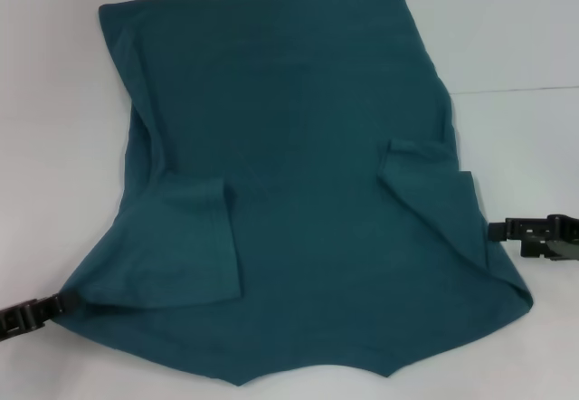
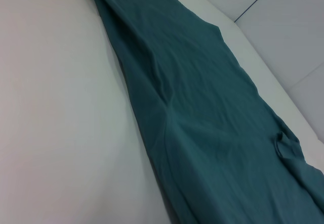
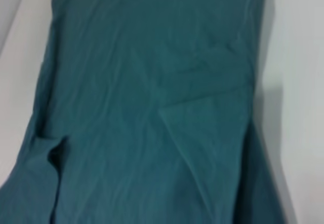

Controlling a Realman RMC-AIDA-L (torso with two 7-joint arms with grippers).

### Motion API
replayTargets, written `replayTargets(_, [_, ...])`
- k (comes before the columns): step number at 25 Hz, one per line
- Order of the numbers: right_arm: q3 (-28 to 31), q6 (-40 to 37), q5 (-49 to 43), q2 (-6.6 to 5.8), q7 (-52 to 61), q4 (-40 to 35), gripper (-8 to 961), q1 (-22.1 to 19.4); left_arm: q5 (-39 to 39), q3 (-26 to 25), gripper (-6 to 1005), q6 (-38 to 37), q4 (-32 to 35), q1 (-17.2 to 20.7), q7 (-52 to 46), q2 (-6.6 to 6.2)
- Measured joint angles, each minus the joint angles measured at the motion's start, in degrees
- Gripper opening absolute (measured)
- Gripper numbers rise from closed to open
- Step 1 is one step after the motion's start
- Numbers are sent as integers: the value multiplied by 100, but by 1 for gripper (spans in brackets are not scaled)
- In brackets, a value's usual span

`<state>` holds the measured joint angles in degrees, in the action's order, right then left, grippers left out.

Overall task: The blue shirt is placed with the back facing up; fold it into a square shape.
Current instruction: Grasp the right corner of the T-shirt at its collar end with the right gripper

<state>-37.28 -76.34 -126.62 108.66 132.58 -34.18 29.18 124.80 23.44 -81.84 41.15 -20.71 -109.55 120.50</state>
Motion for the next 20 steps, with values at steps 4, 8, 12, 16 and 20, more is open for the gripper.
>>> replayTargets(4, [-11,77,-47,16,44,0,882,4,0,-5,16,-1,42,7,-55,-7])
replayTargets(8, [-28,145,-154,17,90,0,881,4,0,17,16,-1,56,-9,-82,-9])
replayTargets(12, [-37,175,-213,41,88,0,880,36,0,34,16,14,59,-23,-100,-9])
replayTargets(16, [-66,198,-214,97,60,3,879,57,0,37,16,25,52,-36,-103,-9])
replayTargets(20, [-178,205,-214,104,49,3,878,63,0,33,16,33,44,-45,-112,-9])
